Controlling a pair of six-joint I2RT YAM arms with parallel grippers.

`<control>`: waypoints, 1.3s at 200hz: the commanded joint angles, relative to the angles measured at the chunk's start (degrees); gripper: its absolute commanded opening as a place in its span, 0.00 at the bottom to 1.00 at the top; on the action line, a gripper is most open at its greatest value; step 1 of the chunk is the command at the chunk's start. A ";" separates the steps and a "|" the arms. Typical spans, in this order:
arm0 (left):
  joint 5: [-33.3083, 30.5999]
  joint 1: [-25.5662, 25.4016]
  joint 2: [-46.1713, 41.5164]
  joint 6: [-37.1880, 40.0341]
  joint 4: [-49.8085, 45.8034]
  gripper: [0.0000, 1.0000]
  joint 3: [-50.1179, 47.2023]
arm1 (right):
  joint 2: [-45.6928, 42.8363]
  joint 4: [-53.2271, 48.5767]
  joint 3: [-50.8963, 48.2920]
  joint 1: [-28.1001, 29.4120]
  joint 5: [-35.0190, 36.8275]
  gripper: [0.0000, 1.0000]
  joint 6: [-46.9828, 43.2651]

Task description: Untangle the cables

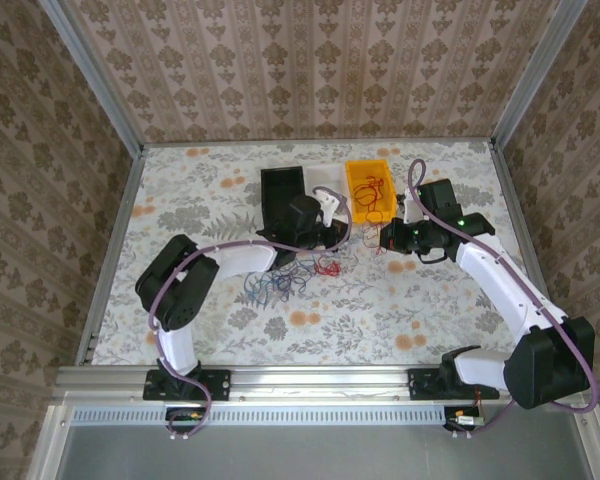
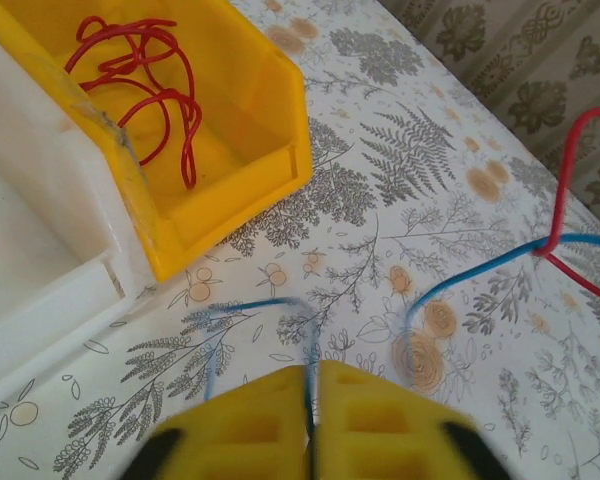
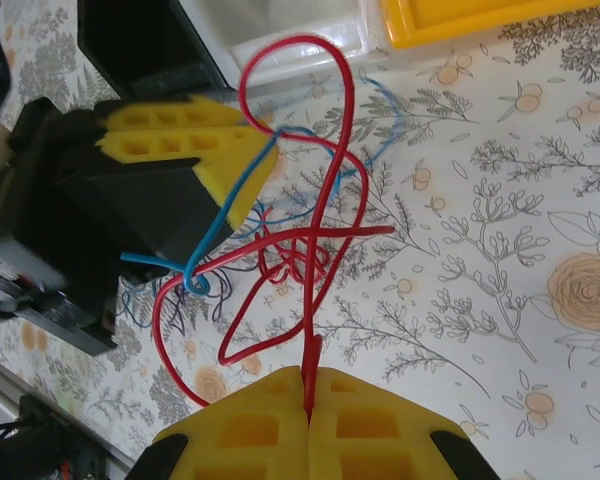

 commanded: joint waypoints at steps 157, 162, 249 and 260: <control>-35.75 5.64 -21.77 -13.38 -25.02 0.00 -19.53 | 12.39 -1.80 11.59 -12.17 14.11 0.02 5.25; -35.52 5.59 -21.54 -13.53 -24.97 0.00 -19.46 | 13.86 -1.83 13.30 -11.74 13.87 0.02 5.06; -33.18 5.70 -19.40 -12.21 -25.25 0.00 -16.94 | 51.51 -7.90 57.65 -8.76 10.45 0.04 7.20; -33.19 5.71 -19.47 -11.74 -26.01 0.00 -16.56 | 55.78 -9.23 62.87 -7.98 9.87 0.04 7.58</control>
